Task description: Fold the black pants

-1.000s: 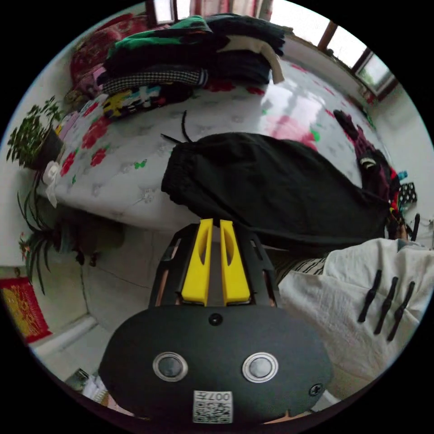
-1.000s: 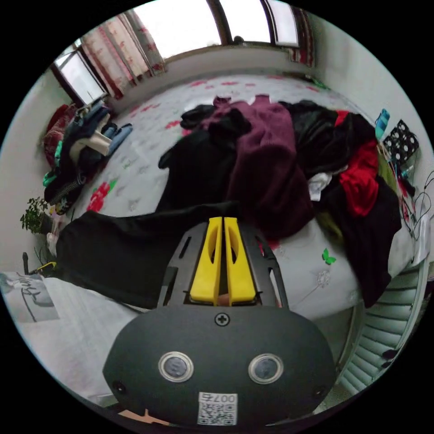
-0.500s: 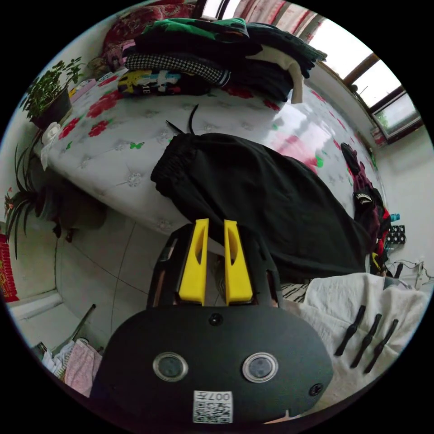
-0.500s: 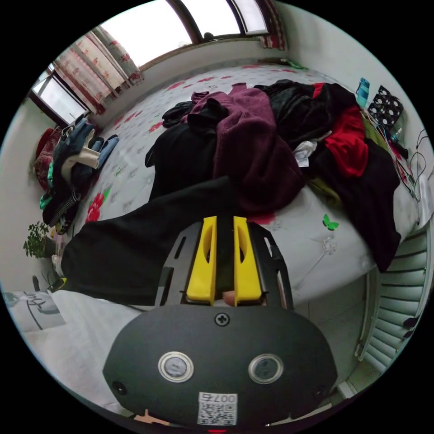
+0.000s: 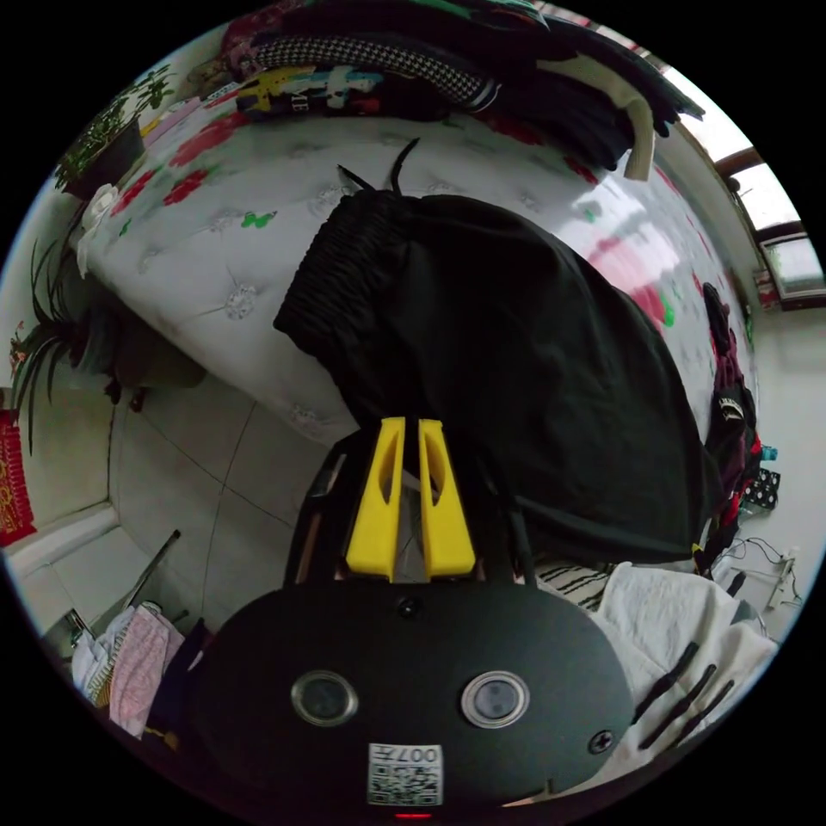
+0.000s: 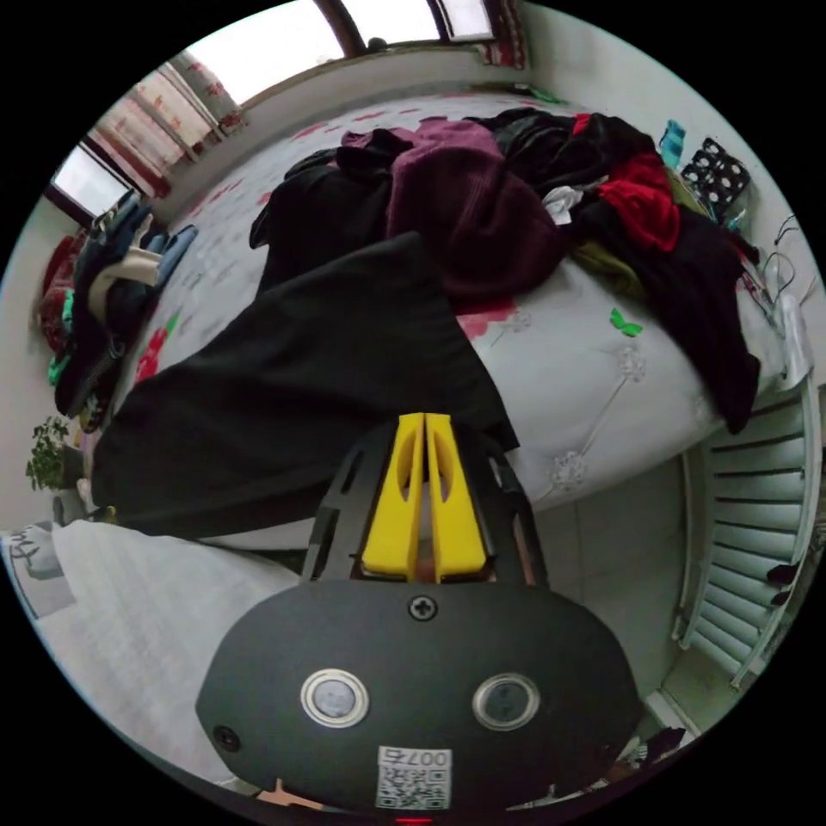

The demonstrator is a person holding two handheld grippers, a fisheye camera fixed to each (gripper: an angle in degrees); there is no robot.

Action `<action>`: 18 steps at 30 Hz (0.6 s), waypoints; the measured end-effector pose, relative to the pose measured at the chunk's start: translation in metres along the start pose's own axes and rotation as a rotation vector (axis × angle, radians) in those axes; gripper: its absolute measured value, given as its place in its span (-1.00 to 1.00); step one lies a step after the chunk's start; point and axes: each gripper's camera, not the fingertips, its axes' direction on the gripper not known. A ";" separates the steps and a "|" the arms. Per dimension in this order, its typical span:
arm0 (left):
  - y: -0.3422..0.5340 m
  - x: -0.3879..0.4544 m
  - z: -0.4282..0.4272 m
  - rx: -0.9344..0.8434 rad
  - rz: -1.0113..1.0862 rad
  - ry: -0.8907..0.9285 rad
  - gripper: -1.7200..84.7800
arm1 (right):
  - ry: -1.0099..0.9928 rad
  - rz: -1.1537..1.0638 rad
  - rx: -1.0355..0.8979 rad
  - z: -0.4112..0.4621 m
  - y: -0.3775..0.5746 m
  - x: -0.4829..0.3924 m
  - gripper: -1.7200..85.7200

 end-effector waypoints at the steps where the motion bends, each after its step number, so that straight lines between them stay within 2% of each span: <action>1: 0.000 0.000 -0.001 -0.003 0.004 0.003 -0.96 | -0.012 -0.005 -0.006 -0.003 0.002 -0.004 -0.96; 6: 0.010 0.004 -0.019 0.030 0.071 0.003 -0.98 | -0.039 0.041 0.062 -0.034 0.026 -0.011 -0.96; 12: 0.020 -0.004 -0.021 0.047 0.021 0.065 -0.98 | -0.176 0.202 0.133 -0.050 0.057 -0.023 -0.94; 15: 0.015 0.007 -0.020 0.037 0.043 0.042 -0.98 | -0.125 0.199 0.060 -0.038 0.058 -0.054 -0.93; 18: 0.011 0.021 -0.025 0.030 0.098 -0.001 -0.98 | 0.027 0.172 0.039 -0.039 0.062 -0.094 -0.95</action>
